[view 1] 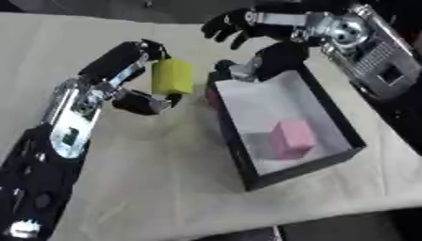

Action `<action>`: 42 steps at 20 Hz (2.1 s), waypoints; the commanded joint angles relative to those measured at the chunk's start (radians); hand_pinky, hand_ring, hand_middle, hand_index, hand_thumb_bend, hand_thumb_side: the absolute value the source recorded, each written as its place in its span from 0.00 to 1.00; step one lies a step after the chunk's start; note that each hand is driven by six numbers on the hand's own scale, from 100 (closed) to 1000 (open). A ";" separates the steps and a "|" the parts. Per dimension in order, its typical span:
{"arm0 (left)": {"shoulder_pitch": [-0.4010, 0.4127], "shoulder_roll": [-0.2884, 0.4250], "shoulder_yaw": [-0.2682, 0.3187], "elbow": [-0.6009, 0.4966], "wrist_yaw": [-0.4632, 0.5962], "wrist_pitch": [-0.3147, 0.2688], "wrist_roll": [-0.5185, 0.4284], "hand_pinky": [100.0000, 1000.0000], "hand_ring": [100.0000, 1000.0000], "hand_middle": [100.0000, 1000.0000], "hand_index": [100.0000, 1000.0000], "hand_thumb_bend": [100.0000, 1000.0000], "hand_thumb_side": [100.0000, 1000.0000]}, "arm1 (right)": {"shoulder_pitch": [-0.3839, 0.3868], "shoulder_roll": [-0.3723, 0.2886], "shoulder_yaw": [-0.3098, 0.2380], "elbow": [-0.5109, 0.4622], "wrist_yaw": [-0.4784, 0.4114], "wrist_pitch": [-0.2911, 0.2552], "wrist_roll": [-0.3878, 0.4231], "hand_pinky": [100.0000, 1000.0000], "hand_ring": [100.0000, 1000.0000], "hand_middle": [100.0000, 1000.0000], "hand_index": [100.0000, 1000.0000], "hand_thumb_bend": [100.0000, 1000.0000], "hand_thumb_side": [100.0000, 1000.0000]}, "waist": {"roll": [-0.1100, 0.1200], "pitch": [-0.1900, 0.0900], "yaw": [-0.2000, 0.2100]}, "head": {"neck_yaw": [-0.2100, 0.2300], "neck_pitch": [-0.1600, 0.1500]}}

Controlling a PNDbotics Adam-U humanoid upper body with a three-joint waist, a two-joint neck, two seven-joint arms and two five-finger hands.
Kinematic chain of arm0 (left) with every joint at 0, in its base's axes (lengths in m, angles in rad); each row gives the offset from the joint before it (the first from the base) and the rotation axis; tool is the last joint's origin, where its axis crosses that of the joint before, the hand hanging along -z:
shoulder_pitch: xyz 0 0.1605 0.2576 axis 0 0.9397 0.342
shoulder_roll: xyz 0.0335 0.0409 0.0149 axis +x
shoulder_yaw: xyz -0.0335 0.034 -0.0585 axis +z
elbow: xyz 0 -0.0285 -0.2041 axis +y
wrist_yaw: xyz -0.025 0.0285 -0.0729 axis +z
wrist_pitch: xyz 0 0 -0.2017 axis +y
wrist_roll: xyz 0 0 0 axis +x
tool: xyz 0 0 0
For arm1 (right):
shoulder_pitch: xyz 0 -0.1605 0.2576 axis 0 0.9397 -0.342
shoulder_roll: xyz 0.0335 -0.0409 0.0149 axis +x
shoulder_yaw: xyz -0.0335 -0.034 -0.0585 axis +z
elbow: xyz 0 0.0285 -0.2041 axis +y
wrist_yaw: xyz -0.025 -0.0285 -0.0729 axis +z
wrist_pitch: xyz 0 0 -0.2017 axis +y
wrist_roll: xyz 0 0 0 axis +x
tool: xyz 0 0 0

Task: Pick up the objects with one hand, pass them to the other hand, and then place them into the box on the other side of the table.

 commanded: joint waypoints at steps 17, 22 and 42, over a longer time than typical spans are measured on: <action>-0.029 -0.042 -0.019 -0.095 0.156 0.067 -0.038 0.86 0.65 0.49 0.40 0.00 0.35 | -0.039 -0.011 0.000 0.090 0.053 -0.041 -0.024 0.83 0.93 0.89 0.95 0.21 0.27 | -0.009 -0.013 0.005 | -0.021 -0.002; -0.034 -0.066 -0.017 -0.087 0.136 0.076 -0.015 0.86 0.65 0.48 0.40 0.00 0.36 | -0.053 -0.005 0.003 0.103 0.057 -0.046 -0.042 0.83 0.93 0.89 0.95 0.22 0.26 | -0.012 -0.015 0.009 | -0.026 -0.002; -0.053 -0.096 -0.023 -0.093 0.108 0.077 0.014 0.85 0.65 0.48 0.40 0.00 0.37 | -0.070 0.004 0.003 0.097 0.080 -0.076 -0.041 0.84 0.94 0.90 0.95 0.28 0.28 | -0.019 -0.017 0.024 | -0.009 -0.002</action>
